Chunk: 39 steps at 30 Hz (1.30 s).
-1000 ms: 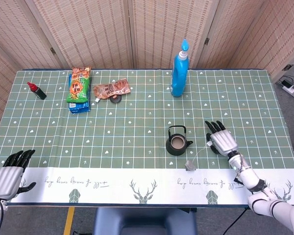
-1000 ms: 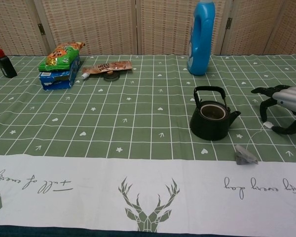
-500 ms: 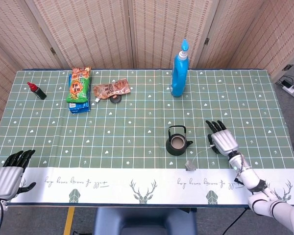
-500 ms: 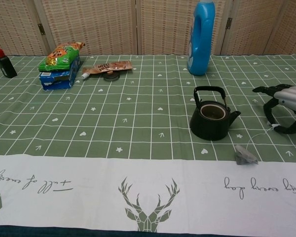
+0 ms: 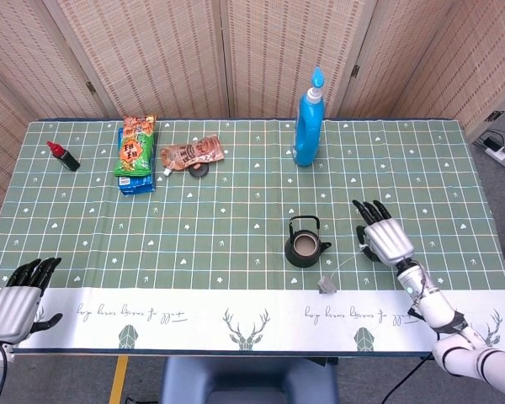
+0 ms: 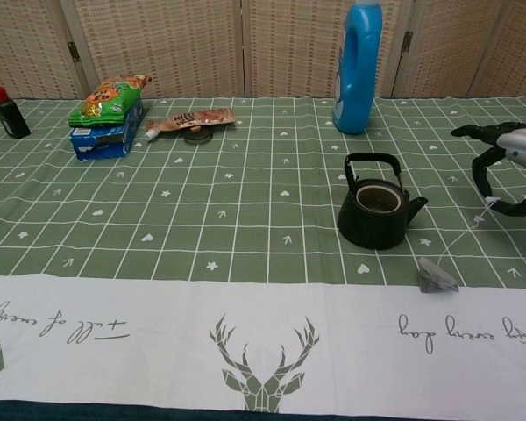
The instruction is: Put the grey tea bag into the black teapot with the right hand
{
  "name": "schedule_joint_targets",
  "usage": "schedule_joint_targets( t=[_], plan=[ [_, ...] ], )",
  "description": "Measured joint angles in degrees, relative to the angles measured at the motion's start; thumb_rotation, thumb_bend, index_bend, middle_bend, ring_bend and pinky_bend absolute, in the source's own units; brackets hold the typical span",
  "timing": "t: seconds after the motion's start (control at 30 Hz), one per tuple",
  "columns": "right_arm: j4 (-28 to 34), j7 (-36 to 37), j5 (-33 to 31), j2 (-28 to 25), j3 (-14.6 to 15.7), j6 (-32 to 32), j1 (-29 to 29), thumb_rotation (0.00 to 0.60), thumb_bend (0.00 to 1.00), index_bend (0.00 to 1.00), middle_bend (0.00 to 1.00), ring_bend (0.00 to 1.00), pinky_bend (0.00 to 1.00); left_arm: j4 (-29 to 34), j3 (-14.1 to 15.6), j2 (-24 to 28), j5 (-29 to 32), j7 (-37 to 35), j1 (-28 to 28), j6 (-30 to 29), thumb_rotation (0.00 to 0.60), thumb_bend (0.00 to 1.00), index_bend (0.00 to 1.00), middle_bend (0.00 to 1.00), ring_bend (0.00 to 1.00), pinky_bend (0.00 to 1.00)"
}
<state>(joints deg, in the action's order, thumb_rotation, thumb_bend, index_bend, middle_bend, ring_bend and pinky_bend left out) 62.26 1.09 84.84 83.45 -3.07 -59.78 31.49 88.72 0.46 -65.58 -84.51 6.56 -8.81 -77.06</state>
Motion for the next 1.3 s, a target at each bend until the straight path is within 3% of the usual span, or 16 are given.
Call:
schedule_joint_targets(
  t=[0.3,0.73,0.93,1.3],
  plan=[
    [14.29,-4.21,-0.68,-7.97,-2.51,-2.94,-0.19,0.600,0.40,0.58,0.01,0.01,0.00,-0.23,-0.13,-0.26,0.53,0.18,-0.22,0.57,0.600,0.16,0.00,0.05,0.04,0.09],
    [33.43,-18.58,-4.95,-17.57,-7.38,-5.29,0.55,0.600,0.40,0.58,0.01,0.02,0.00,-0.09,-0.11,0.18,0.48,-1.07,-0.35,0.77,0.600,0.16,0.00,0.05,0.04,0.10],
    [37.20,-20.84,-7.77,-19.12,-9.68,-4.83,2.05,0.600,0.40,0.58,0.01,0.02,0.00,-0.36,-0.25,0.35,0.75,-1.83,-0.48,1.09,0.600,0.16,0.00,0.05,0.04,0.09],
    [37.85,-22.28,-12.22,-17.77,-12.62,-1.91,6.39,0.600,0.40,0.58,0.01,0.02,0.00,-1.03,-0.94,0.99,2.05,-4.63,-0.93,2.16,0.600,0.16,0.00,0.05,0.05,0.10]
  ],
)
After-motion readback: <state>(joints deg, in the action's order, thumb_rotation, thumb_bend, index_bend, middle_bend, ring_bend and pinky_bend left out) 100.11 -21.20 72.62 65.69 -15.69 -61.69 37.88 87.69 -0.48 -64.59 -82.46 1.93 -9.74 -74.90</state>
